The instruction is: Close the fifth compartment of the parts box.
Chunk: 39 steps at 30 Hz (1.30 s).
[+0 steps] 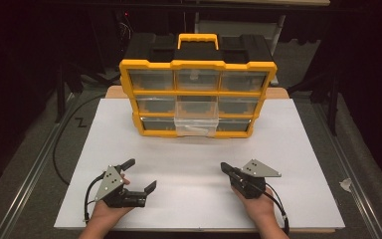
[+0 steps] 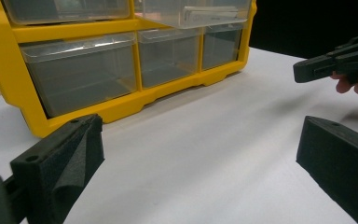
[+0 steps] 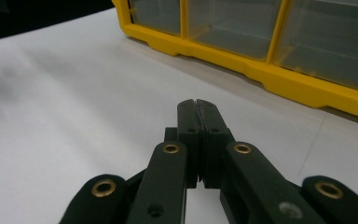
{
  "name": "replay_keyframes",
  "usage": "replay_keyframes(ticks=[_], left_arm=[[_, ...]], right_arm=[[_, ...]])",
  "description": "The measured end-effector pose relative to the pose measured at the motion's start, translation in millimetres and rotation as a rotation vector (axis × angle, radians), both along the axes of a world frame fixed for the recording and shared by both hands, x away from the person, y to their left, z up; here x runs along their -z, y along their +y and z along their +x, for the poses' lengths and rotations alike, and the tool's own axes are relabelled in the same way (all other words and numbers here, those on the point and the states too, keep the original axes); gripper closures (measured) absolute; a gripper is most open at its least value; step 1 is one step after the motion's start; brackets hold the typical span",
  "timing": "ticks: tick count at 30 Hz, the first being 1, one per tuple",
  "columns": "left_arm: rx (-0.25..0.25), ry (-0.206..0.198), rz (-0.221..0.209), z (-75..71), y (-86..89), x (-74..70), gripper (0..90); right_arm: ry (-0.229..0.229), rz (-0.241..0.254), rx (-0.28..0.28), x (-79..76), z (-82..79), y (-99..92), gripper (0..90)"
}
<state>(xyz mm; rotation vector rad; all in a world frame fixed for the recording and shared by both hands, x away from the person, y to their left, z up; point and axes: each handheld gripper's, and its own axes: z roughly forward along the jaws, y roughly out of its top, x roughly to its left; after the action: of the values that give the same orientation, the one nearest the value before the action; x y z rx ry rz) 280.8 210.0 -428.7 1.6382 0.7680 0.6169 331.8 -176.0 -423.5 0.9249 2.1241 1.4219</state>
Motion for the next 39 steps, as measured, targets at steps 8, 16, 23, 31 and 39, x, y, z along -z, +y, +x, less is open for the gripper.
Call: replay_keyframes(ticks=[8,16,23,31,39], left_arm=[[-0.011,0.004,-0.001,1.1,2.5,0.3,1.2],[-0.024,0.008,-0.006,2.3,6.5,0.9,1.2],[-0.025,0.005,-0.003,2.2,6.8,0.9,1.2],[-0.023,0.006,-0.005,1.7,6.7,0.9,1.2],[-0.022,0.006,-0.01,1.2,6.8,0.8,1.2]], right_arm=[[-0.017,0.021,-0.004,-7.2,6.2,3.0,90.0],[-0.057,0.028,-0.003,-17.8,11.3,9.7,90.0],[-0.08,0.029,-0.005,-23.7,16.6,16.6,90.0],[-0.1,0.031,-0.015,-31.3,21.5,26.2,90.0],[-0.122,0.042,-0.026,-42.4,24.3,35.8,90.0]])
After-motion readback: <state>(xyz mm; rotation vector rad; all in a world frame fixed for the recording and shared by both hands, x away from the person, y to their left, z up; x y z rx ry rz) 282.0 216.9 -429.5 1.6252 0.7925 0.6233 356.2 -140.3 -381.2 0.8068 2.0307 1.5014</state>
